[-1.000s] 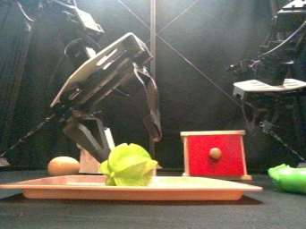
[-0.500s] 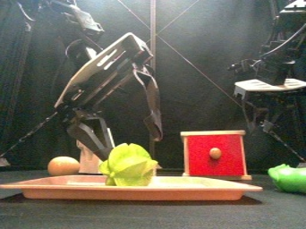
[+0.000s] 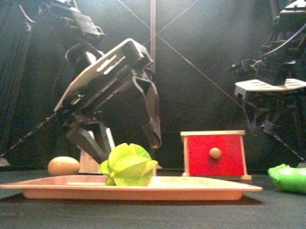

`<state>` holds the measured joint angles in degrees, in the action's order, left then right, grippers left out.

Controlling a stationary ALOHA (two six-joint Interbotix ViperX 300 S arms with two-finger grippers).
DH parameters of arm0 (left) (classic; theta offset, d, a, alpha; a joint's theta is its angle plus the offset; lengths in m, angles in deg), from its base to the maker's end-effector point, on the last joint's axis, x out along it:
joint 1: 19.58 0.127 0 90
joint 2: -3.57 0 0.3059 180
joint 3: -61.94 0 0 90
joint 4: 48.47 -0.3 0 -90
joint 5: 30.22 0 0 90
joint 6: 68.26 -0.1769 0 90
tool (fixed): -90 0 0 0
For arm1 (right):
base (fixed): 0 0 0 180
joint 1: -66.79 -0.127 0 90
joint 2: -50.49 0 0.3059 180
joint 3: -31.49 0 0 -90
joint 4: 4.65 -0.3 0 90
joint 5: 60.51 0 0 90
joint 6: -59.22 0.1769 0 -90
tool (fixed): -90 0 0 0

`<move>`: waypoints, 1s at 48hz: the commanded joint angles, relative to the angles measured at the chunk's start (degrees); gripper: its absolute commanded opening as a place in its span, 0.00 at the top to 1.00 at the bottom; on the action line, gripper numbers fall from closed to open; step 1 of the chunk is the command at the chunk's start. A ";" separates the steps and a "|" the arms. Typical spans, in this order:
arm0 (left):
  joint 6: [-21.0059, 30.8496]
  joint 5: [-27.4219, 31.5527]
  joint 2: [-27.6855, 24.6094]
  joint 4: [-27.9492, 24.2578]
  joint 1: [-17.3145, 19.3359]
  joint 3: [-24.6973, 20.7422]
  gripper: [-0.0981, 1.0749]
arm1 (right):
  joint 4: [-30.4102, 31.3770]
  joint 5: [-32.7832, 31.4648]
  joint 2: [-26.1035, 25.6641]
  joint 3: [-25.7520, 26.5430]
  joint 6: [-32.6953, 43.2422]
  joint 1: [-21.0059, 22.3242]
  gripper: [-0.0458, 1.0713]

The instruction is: Grab starfruit

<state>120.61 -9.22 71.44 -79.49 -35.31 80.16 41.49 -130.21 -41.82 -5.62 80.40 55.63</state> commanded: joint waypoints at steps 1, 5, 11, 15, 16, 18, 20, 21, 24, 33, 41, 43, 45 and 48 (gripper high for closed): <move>0.00 -0.18 0.44 0.18 0.18 -0.70 0.06 | 0.18 -0.18 -1.41 0.35 -0.09 0.09 0.25; 0.00 -0.18 0.35 0.26 0.00 -0.70 0.06 | 0.26 -0.18 -1.49 0.35 0.00 0.09 0.25; -0.09 -0.18 0.26 0.35 -0.09 -0.53 0.06 | 0.09 -0.18 -1.41 0.18 0.00 0.09 0.25; -0.09 -0.18 0.26 0.26 -0.09 -0.53 0.07 | 0.09 -0.18 -1.41 0.18 0.00 0.09 0.25; 0.00 -0.18 0.26 0.35 -0.09 -0.53 0.07 | 0.09 -0.18 -1.41 0.09 0.00 0.09 0.25; 0.00 -0.18 0.26 0.35 -0.09 -0.53 0.08 | 0.09 -0.18 -1.41 0.18 0.00 0.09 0.25; -0.09 -0.18 0.26 0.35 -0.09 -0.53 0.09 | 0.09 -0.18 -1.41 0.18 0.00 0.00 0.25; 0.00 -0.18 0.26 0.35 -0.18 -0.62 0.10 | 0.09 -0.18 -1.41 0.09 0.00 0.09 0.25; 0.00 -0.18 0.26 0.35 -0.18 -0.53 0.13 | 0.09 -0.18 -1.41 0.09 0.00 0.09 0.25; 0.00 -0.18 0.53 0.35 -0.18 -0.53 0.25 | 0.09 -0.18 -1.41 0.18 0.00 0.09 0.25; 0.00 -0.09 1.85 0.53 -0.18 -0.44 0.33 | 0.09 -0.18 -1.41 0.09 0.00 0.09 0.25; 0.00 -0.09 2.29 0.53 -0.18 -0.35 0.34 | 0.09 -0.18 -1.41 0.18 0.00 0.09 0.25; 0.00 -0.09 2.81 0.53 -0.18 -0.26 0.34 | 0.09 -0.18 -1.41 0.18 0.00 0.09 0.25; 0.00 -0.09 3.34 0.53 -0.18 -0.09 0.34 | 0.09 -0.18 -1.41 0.18 0.00 0.09 0.25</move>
<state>120.70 -9.13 72.41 -78.88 -35.40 80.60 41.40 -130.30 -41.91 -5.89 80.40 55.63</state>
